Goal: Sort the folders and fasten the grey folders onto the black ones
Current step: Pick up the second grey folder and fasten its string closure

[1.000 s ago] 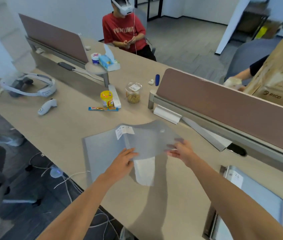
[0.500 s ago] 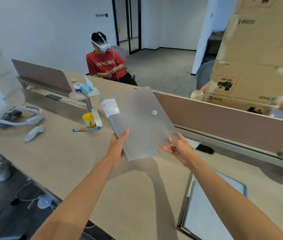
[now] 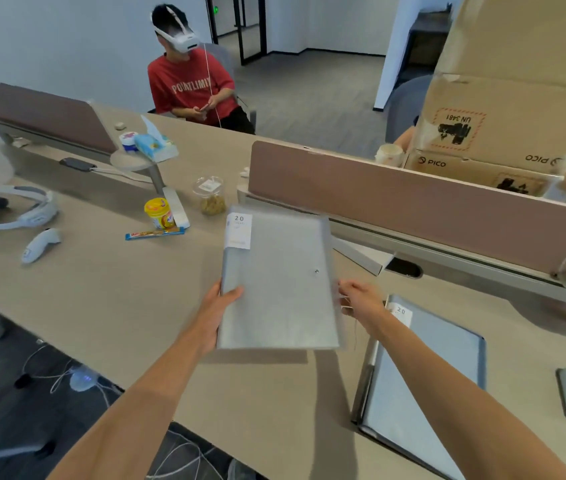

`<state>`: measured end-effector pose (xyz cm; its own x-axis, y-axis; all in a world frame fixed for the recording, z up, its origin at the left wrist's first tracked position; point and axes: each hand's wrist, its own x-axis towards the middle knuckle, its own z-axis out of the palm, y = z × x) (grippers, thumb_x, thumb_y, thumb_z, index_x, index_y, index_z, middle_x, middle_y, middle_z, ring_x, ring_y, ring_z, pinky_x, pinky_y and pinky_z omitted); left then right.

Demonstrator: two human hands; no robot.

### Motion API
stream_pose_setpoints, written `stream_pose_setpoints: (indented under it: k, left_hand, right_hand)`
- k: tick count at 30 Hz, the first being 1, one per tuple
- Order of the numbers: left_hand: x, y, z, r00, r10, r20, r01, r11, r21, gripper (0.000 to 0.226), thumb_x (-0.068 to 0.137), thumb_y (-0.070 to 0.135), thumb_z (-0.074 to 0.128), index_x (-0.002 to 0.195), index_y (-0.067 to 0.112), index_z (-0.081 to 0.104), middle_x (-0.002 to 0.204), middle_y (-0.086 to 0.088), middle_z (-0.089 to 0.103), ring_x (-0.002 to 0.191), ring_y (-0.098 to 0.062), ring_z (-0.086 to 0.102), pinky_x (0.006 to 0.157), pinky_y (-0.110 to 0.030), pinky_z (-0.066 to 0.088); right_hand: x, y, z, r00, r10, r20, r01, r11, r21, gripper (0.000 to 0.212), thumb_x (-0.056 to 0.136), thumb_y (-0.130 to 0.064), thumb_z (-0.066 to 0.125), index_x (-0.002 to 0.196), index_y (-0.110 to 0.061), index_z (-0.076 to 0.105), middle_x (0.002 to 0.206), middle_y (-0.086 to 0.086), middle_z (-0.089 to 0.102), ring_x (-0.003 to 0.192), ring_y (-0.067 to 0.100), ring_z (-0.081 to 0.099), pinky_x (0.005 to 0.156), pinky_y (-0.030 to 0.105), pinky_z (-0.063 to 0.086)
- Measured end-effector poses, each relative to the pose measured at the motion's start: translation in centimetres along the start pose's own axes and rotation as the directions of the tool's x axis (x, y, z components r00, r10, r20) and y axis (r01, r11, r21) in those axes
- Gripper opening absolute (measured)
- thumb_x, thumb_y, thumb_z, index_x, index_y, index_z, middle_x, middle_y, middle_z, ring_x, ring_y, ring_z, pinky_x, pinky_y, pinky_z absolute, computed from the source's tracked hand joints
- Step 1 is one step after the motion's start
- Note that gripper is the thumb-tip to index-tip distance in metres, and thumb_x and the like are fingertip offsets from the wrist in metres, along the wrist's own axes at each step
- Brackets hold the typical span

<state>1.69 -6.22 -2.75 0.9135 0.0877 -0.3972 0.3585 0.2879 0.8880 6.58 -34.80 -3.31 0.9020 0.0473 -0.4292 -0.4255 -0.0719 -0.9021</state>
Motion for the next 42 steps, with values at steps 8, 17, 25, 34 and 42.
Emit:
stream_pose_setpoints:
  k: [8,17,25,34,42]
  left_hand:
    - [3.5,-4.2,-6.8,0.987,-0.149,-0.059,0.153,0.984,0.086,0.039,0.089,0.012,0.065,0.125,0.016,0.054,0.120,-0.013,0.068,0.098,-0.030,0.069,0.078,-0.043,0.057]
    - [8.2,-6.7,-11.7,0.979,0.130,-0.156,0.107,0.322,0.941,0.057,0.080,0.017,0.069,0.133,0.008,0.050,0.137,-0.016,0.049,0.130,-0.033,0.043,0.104,-0.040,0.035]
    - [12.4,-8.7,-6.7,0.897,-0.176,0.406,-0.419,-0.046,0.907,0.090,0.081,0.057,0.062,0.153,0.027,0.018,0.165,-0.001,-0.001,0.152,-0.024,-0.003,0.120,-0.052,0.001]
    - [13.9,-10.8,-7.5,0.915,-0.129,0.383,-0.383,0.022,0.923,0.123,0.069,0.069,0.066,0.155,0.010,0.000,0.164,-0.006,-0.011,0.152,-0.020,-0.011,0.123,-0.037,-0.005]
    - [14.0,-11.0,-7.7,0.919,-0.125,0.374,-0.370,0.050,0.928,0.125,0.066,0.071,0.066,0.155,0.009,0.004,0.165,-0.008,-0.006,0.152,-0.023,-0.007,0.123,-0.039,-0.001]
  right_hand:
    - [3.9,3.6,3.5,0.996,0.048,0.078,0.008,0.806,-0.592,0.016,0.090,-0.008,0.058,0.084,-0.003,0.072,0.089,0.015,0.074,0.060,0.016,0.058,0.055,0.022,0.048]
    - [6.8,4.3,7.8,0.964,0.174,0.201,0.029,0.682,-0.730,0.013,0.087,0.000,0.060,0.083,-0.007,0.070,0.085,0.013,0.073,0.055,0.008,0.059,0.061,0.019,0.050]
    - [7.1,4.0,10.7,0.970,0.141,0.199,0.030,0.740,-0.672,0.018,0.080,0.000,0.065,0.073,-0.016,0.067,0.075,0.008,0.071,0.059,0.013,0.064,0.065,0.023,0.055]
    - [11.0,6.3,16.0,0.911,0.215,0.351,0.154,0.614,-0.774,0.024,0.077,-0.009,0.062,0.070,-0.028,0.049,0.073,-0.003,0.064,0.069,0.020,0.064,0.055,0.023,0.050]
    - [14.9,6.5,16.4,0.971,0.162,0.179,0.017,0.695,-0.719,0.017,0.067,-0.008,0.061,0.066,-0.023,0.052,0.066,0.002,0.071,0.067,0.020,0.070,0.065,0.032,0.058]
